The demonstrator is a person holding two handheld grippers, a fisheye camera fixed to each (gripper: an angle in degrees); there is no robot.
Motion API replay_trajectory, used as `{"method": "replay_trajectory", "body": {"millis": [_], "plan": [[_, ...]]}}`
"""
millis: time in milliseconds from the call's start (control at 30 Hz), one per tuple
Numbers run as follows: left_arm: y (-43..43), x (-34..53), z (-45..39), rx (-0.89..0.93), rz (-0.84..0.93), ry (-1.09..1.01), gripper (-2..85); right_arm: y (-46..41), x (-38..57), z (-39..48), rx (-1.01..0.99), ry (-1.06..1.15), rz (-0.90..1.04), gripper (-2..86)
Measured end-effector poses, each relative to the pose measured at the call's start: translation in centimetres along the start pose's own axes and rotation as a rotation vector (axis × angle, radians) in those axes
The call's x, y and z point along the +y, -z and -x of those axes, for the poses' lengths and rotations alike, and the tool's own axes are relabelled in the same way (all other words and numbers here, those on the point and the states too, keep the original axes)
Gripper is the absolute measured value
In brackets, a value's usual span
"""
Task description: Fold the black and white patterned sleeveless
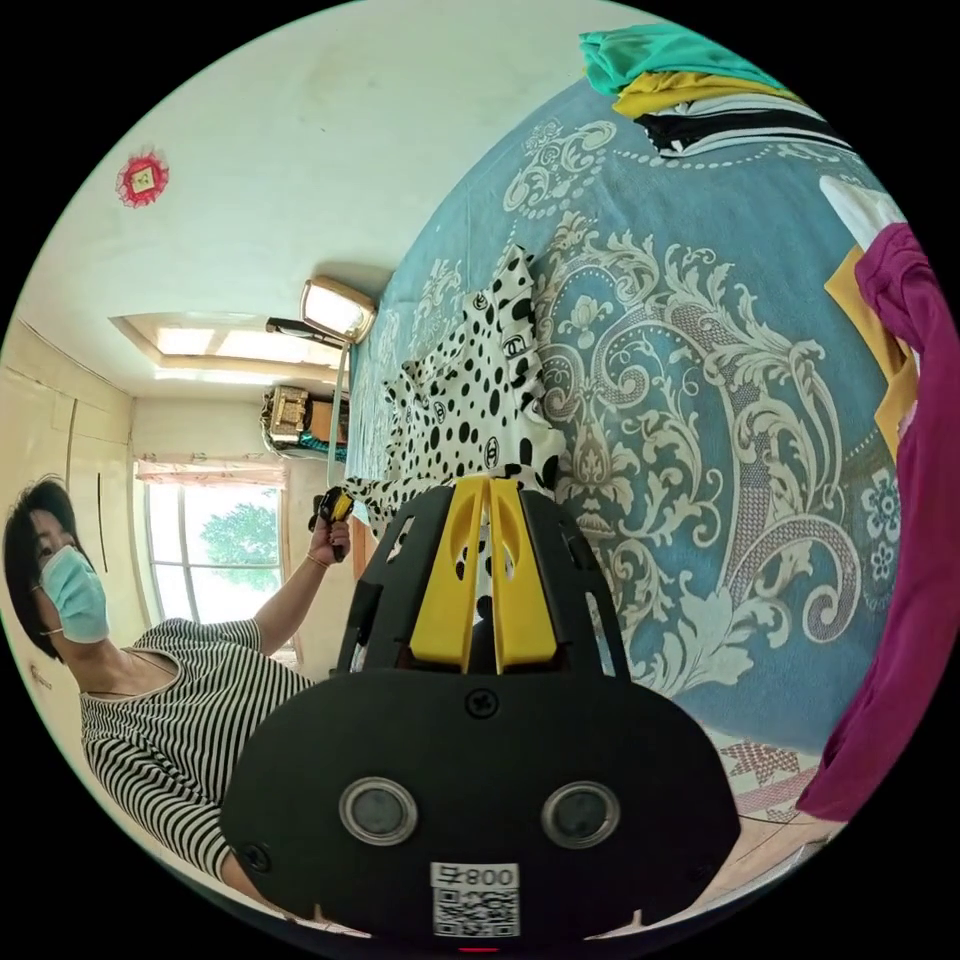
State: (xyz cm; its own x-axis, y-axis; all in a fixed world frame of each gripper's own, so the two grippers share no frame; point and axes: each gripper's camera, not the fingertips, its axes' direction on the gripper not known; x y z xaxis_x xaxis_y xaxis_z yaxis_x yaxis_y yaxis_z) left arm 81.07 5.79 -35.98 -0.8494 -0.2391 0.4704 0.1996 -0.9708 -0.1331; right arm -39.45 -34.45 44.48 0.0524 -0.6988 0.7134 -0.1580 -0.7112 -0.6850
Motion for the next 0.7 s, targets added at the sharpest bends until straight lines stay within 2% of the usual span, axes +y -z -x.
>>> {"method": "replay_trajectory", "body": {"millis": [167, 367, 467, 500, 567, 633, 700], "plan": [[-1.4, -5.2, -2.2, -0.028, -0.045, 0.093, 3.0, -5.9, -3.7, 0.0, -0.007, -0.052, 0.033, 1.6], [0.3, -10.5, -10.3, -0.114, -0.170, 0.005, 5.2, -8.4, -5.2, 3.7, 0.141, -0.072, -0.053, 5.8], [-2.5, -14.4, -17.6, -0.188, -0.089, -0.155, 5.1, -10.1, -6.1, 7.3, 0.171, -0.037, -0.111, 6.2], [-5.0, -16.2, -21.1, -0.233, -0.019, -0.244, 5.0, -12.0, -7.1, 10.3, 0.185, 0.044, -0.113, 6.0], [-9.5, -18.9, -26.3, -0.299, 0.094, -0.390, 5.0, -16.5, -9.3, 15.8, 0.234, 0.189, -0.052, 5.7], [-16.6, -22.3, -32.9, -0.394, 0.249, -0.596, 5.2, -24.9, -12.6, 23.7, 0.316, 0.418, 0.082, 5.6], [-21.7, -24.7, -36.9, -0.454, 0.355, -0.711, 5.3, -31.7, -14.5, 29.2, 0.414, 0.594, 0.190, 5.1]]}}
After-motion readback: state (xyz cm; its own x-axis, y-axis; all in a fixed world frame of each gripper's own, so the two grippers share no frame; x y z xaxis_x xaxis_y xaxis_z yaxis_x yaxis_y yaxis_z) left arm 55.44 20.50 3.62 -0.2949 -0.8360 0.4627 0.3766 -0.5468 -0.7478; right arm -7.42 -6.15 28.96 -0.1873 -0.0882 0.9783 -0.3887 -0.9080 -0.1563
